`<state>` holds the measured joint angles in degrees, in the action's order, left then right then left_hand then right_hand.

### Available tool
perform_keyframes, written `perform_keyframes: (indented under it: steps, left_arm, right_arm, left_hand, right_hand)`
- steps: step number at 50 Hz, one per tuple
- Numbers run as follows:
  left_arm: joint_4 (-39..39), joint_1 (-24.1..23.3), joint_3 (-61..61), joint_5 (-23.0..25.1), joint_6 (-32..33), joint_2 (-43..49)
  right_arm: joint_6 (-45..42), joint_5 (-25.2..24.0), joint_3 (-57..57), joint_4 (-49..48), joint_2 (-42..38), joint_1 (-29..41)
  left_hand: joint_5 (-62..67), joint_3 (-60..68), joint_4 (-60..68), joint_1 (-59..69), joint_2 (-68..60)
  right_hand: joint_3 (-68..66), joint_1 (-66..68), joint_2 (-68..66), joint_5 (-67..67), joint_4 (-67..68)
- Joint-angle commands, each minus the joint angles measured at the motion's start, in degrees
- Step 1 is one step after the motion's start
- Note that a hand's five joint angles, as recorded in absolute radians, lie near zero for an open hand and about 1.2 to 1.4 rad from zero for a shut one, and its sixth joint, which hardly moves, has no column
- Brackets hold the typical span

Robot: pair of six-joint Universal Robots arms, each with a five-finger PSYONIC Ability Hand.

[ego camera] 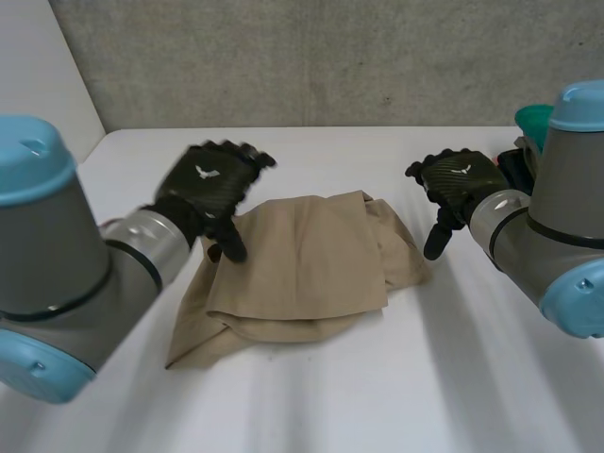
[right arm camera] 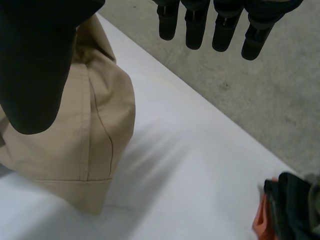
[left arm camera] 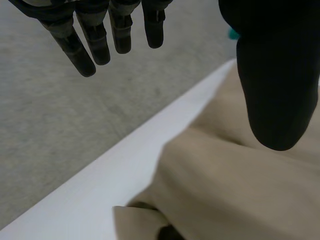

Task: Fold the laundry.

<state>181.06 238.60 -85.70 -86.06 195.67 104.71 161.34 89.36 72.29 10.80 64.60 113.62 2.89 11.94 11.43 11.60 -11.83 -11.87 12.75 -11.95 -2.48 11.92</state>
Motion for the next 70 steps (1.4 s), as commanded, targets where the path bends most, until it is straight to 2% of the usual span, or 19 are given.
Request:
perform_keyframes:
  steps: [1, 6, 10, 14, 15, 18, 24, 29, 33, 38, 41, 46, 52, 56, 59, 60, 63, 64, 70]
  left_arm:
    - [-0.45, -4.72, 1.06, -1.12, 9.81, 8.04]
    - [-0.1, -6.39, 3.69, -4.28, 15.44, 14.9]
    - [-0.1, -7.88, 5.89, -7.01, 17.03, 18.86]
    - [3.57, -8.76, 5.99, -9.2, 15.19, 17.56]
    - [4.64, -8.85, 5.64, -9.56, 14.57, 16.85]
    - [8.33, -8.68, 3.97, -10.87, 11.06, 11.41]
    - [8.08, -8.24, 2.82, -11.14, 2.63, -3.62]
    - [2.99, -5.61, 5.71, -7.28, -7.04, -14.79]
    - [-3.16, -2.18, 9.58, -3.24, -13.72, -18.57]
    - [-8.7, 1.51, 14.24, -0.77, -21.63, -18.49]
    - [-9.59, 3.53, 16.61, -0.77, -24.63, -14.99]
    - [-9.5, 5.3, 20.39, -2.26, -25.07, -5.5]
    - [-7.57, 5.74, 30.49, -6.65, -23.32, 12.69]
    - [-6.86, 6.96, 45.22, -10.08, -22.44, 26.38]
    - [-6.86, 7.76, 52.54, -11.58, -22.61, 32.03]
    - [-6.95, 8.19, 57.18, -12.19, -22.87, 34.83]
    - [-7.21, 8.46, 62.57, -11.59, -23.66, 37.58]
    - [-7.83, 8.55, 64.85, -10.89, -24.45, 38.28]
    - [-8.89, 9.25, 64.53, -10.0, -25.6, 35.31]
  right_arm:
    - [6.53, -0.33, -1.63, -0.43, -6.23, -1.21]
    - [10.31, -0.68, -2.86, -1.83, -12.39, -0.77]
    - [13.38, -0.59, -2.95, -4.21, -15.64, -0.6]
    - [16.37, -0.77, -2.6, -6.05, -15.91, -0.33]
    - [17.16, -0.42, -2.33, -6.4, -15.13, -0.33]
    - [17.08, -0.5, -0.84, -6.58, -12.06, -0.77]
    - [11.99, -1.91, 1.36, -6.23, 0.85, -3.23]
    - [8.64, -6.13, -0.92, -4.65, 12.9, -6.21]
    - [9.34, -7.18, -6.71, -2.37, 15.73, -6.92]
    - [9.87, -7.45, -14.97, 0.18, 13.36, -6.57]
    - [9.96, -7.1, -20.42, 1.15, 8.71, -6.13]
    - [8.82, -5.78, -27.98, 3.17, -0.43, -4.2]
    - [4.61, -2.53, -34.76, 2.13, -12.03, -1.39]
    - [2.23, 2.81, -37.22, -10.4, -19.93, 0.37]
    - [1.44, 5.9, -36.61, -18.95, -22.67, 0.9]
    - [0.74, 7.04, -35.83, -24.54, -24.07, 1.07]
    - [-0.84, 7.41, -35.47, -30.83, -25.4, 1.34]
    - [-1.81, 7.14, -35.12, -30.67, -25.4, 1.6]
    - [-2.52, 6.44, -33.62, -20.14, -22.51, 0.81]
  left_hand:
    - [-2.89, -1.94, -1.43, -1.6, 1.83]
    - [-2.89, -1.94, -1.43, -1.6, 1.83]
    - [10.57, 11.52, 12.03, 11.86, -11.63]
    - [56.87, 57.82, 58.33, 58.16, -57.93]
    - [64.36, 65.31, 65.82, 65.65, -65.42]
    - [67.11, 68.06, 68.57, 68.4, -68.17]
    - [67.11, 68.06, 68.57, 68.4, -68.17]
    - [67.11, 68.06, 68.57, 68.4, -68.17]
    - [67.11, 68.06, 68.57, 68.4, -68.17]
    - [67.11, 68.06, 68.57, 68.4, -68.17]
    - [67.11, 68.06, 68.57, 68.4, -68.17]
    - [67.11, 68.06, 68.57, 68.4, -68.17]
    - [67.11, 68.06, 68.57, 68.4, -68.17]
    - [67.11, 68.06, 68.57, 68.4, -68.17]
    - [67.11, 68.06, 68.57, 68.4, -68.17]
    - [53.81, 54.75, 55.27, 55.1, -54.86]
    - [9.06, 10.0, 10.52, 10.35, -10.11]
    - [-2.89, -1.94, -1.43, -1.6, 1.83]
    - [-2.89, -1.94, -1.43, -1.6, 1.83]
  right_hand:
    - [1.87, -2.75, 1.95, 2.48, -1.92]
    - [1.87, -2.75, 1.95, 2.48, -1.92]
    - [1.87, -2.75, 1.95, 2.48, -1.92]
    - [-56.52, 55.65, -56.45, -55.91, 56.47]
    - [-68.01, 67.13, -67.94, -67.4, 67.96]
    - [-68.13, 67.25, -68.05, -67.52, 68.08]
    - [-68.13, 67.25, -68.05, -67.52, 68.08]
    - [-68.13, 67.25, -68.05, -67.52, 68.08]
    - [-68.13, 67.25, -68.05, -67.52, 68.08]
    - [-68.13, 67.25, -68.05, -67.52, 68.08]
    - [-68.13, 67.25, -68.05, -67.52, 68.08]
    - [-68.13, 67.25, -68.05, -67.52, 68.08]
    - [-68.13, 67.25, -68.05, -67.52, 68.08]
    - [-68.13, 67.25, -68.05, -67.52, 68.08]
    - [-68.13, 67.25, -68.05, -67.52, 68.08]
    - [-50.46, 49.58, -50.38, -49.84, 50.41]
    - [-0.48, -0.39, -0.41, 0.13, 0.43]
    - [1.87, -2.75, 1.95, 2.48, -1.92]
    - [1.87, -2.75, 1.95, 2.48, -1.92]
